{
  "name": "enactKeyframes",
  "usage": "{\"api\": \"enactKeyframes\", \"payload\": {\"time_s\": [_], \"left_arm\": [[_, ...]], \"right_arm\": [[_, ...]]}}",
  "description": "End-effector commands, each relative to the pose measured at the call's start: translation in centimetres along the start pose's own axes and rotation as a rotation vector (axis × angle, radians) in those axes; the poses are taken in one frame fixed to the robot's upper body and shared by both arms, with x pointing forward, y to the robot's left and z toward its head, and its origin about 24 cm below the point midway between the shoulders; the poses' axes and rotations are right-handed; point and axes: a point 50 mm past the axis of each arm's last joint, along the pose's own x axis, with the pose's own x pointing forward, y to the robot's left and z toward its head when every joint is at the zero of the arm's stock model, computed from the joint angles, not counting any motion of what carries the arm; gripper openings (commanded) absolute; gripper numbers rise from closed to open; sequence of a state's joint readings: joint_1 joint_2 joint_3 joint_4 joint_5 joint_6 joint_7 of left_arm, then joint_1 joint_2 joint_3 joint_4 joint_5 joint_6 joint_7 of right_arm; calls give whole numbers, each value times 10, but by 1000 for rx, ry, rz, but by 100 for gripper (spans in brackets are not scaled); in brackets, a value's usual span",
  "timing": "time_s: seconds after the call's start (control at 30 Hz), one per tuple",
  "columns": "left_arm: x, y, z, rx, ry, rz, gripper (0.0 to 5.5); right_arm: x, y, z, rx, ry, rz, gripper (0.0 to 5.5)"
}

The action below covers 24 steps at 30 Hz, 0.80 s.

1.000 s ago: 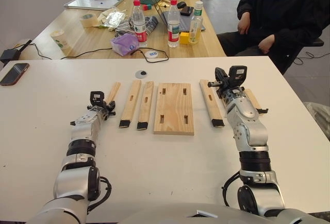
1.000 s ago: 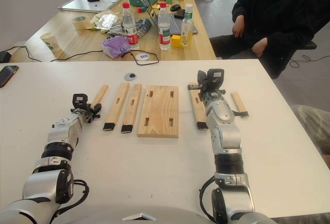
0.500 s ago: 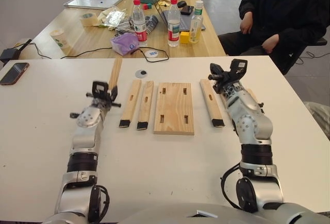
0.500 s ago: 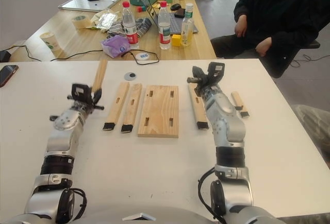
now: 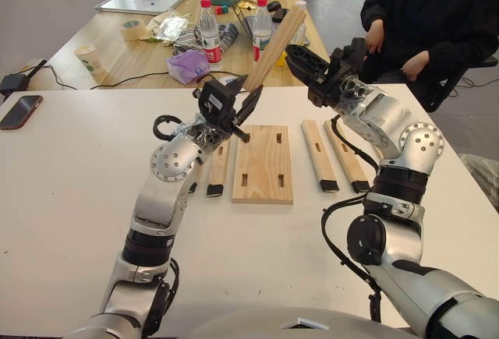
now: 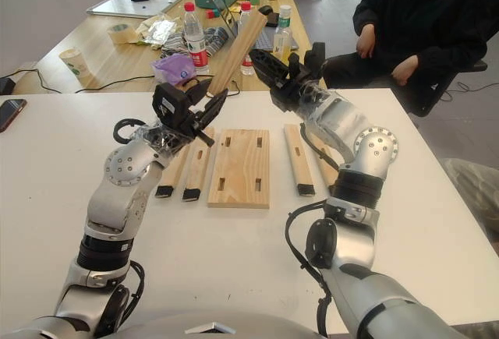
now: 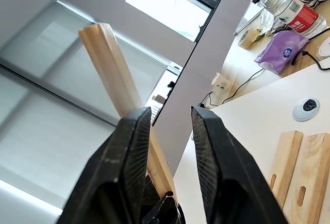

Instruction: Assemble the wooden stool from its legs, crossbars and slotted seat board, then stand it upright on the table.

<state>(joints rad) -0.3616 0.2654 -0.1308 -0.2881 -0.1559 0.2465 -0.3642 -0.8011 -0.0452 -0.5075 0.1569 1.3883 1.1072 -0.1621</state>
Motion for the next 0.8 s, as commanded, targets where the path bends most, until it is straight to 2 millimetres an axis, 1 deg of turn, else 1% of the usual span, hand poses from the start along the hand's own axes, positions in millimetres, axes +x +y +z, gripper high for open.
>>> {"api": "enactKeyframes", "payload": {"time_s": [0.03,0.2,0.3,0.33,0.4,0.47,0.53,0.57,0.7,0.8], "left_arm": [[-5,-3,-11,3,51,-20,125],[-7,-7,-18,11,75,-40,125],[-6,2,-11,-26,35,16,125],[-6,7,-6,-49,11,44,125],[-5,15,0,-93,-20,83,125],[-5,20,1,-125,-24,103,125],[-6,21,-2,-127,-6,104,125],[-7,19,-4,-125,6,96,125],[-7,11,-10,-130,35,62,125],[-6,6,-16,-132,55,41,125]], "right_arm": [[3,13,-2,4,30,61,139],[2,14,-4,3,33,69,139],[0,14,-5,-11,47,72,139],[-1,12,-5,-43,49,52,139],[-4,6,-3,-176,44,-20,139],[-5,6,-6,-375,54,-54,174],[-4,7,-7,-487,56,-41,207],[-3,9,-8,-511,55,-23,220],[0,12,-10,-517,49,31,225],[1,18,-12,-452,56,90,225]]}}
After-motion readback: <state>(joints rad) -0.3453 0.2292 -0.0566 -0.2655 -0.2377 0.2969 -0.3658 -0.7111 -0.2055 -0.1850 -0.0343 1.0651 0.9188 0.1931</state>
